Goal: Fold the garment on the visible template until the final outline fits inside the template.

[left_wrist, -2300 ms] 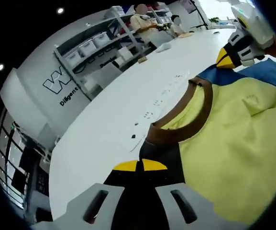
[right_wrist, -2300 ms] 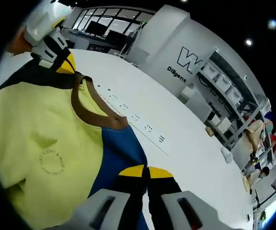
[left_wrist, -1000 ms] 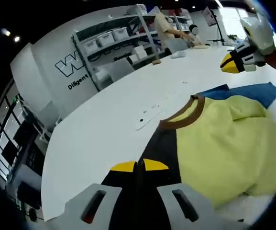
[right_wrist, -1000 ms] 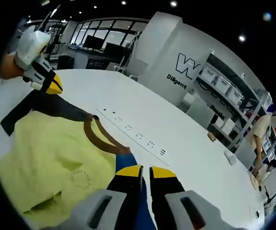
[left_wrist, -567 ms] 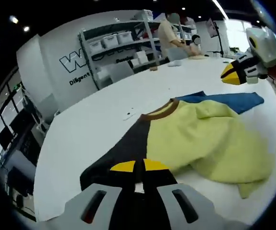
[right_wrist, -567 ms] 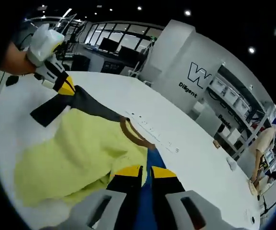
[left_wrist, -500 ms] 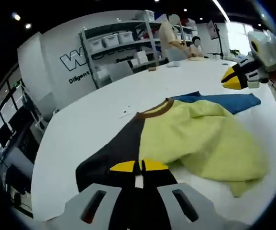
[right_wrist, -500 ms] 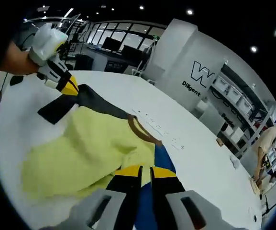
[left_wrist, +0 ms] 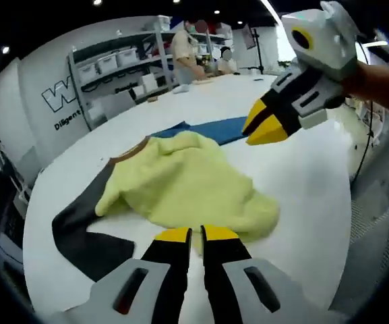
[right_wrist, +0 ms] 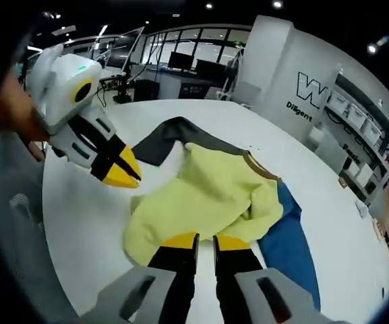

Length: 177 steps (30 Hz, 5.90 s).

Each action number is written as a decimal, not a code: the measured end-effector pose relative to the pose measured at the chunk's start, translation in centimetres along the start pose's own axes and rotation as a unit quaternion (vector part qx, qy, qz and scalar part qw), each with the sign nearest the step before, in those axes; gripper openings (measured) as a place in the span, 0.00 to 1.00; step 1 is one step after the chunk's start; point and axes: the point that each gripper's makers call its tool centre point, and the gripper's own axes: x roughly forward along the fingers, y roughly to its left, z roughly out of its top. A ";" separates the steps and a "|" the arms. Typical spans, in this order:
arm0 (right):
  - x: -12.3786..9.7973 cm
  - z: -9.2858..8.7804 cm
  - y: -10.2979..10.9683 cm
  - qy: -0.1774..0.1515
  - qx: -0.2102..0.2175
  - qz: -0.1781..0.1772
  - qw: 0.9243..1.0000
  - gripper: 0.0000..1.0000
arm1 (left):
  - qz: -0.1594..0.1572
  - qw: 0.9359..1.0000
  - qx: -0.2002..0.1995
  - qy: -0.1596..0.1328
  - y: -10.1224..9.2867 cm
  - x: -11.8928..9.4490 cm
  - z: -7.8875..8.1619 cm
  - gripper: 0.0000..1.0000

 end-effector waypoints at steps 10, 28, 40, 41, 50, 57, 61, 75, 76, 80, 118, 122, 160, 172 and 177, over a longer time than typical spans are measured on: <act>-1.2 0.0 0.4 -0.011 0.010 -0.016 1.000 0.03 | -0.005 0.962 0.272 -0.009 -5.7 1.0 0.7 0.22; -1.8 -1.4 -0.2 -0.003 0.024 -0.025 0.999 0.02 | 0.012 0.945 0.325 0.007 -5.0 2.0 0.5 0.00; -1.1 -1.3 1.8 0.004 0.025 0.002 1.000 0.04 | 0.076 0.992 0.037 -0.091 5.1 -1.4 7.0 0.00; -1.0 -1.2 1.9 0.003 0.024 0.003 1.000 0.05 | 0.082 0.992 0.028 -0.093 5.8 -1.5 6.9 0.00; 0.8 0.3 5.3 0.004 -0.019 0.070 0.997 0.09 | 0.115 0.989 -0.056 -0.076 9.8 -1.9 4.0 0.00; 4.0 0.1 10.8 0.005 -0.105 0.154 0.982 0.11 | 0.124 0.986 -0.091 -0.067 11.0 -1.6 2.0 0.00; 5.5 -0.1 11.7 0.014 -0.150 0.161 0.975 0.22 | 0.125 0.985 -0.098 -0.063 11.3 -1.6 1.4 0.00; 7.7 -1.0 10.9 0.051 -0.122 0.168 0.977 0.00 | 0.125 0.983 -0.112 -0.072 11.5 -1.9 1.1 0.00; 7.6 -1.1 10.9 0.053 -0.125 0.166 0.977 0.00 | 0.126 0.983 -0.111 -0.071 11.6 -1.9 1.0 0.00; 5.3 0.4 9.6 0.028 -0.105 0.153 0.982 0.00 | 0.126 0.984 -0.110 -0.068 11.8 -2.1 0.6 0.00; -2.7 -13.2 -4.4 0.253 -0.230 0.014 0.939 0.00 | -0.089 0.981 0.169 0.030 -7.0 3.6 0.1 0.00; -2.3 -14.6 -4.4 0.264 -0.217 0.026 0.939 0.00 | -0.095 0.983 0.149 0.041 -6.9 3.6 -0.9 0.00; -2.3 -14.8 -4.4 0.274 -0.175 0.029 0.945 0.00 | 0.004 0.987 -0.137 -0.086 0.8 -5.2 -0.2 0.49; -2.3 -14.8 -4.4 0.272 -0.175 0.028 0.946 0.00 | -0.006 0.945 -0.323 -0.058 2.6 -3.7 -3.3 0.61; -2.2 -14.9 -4.4 0.273 -0.177 0.028 0.945 0.00 | -0.022 0.959 -0.281 -0.018 1.5 -2.3 -4.2 0.25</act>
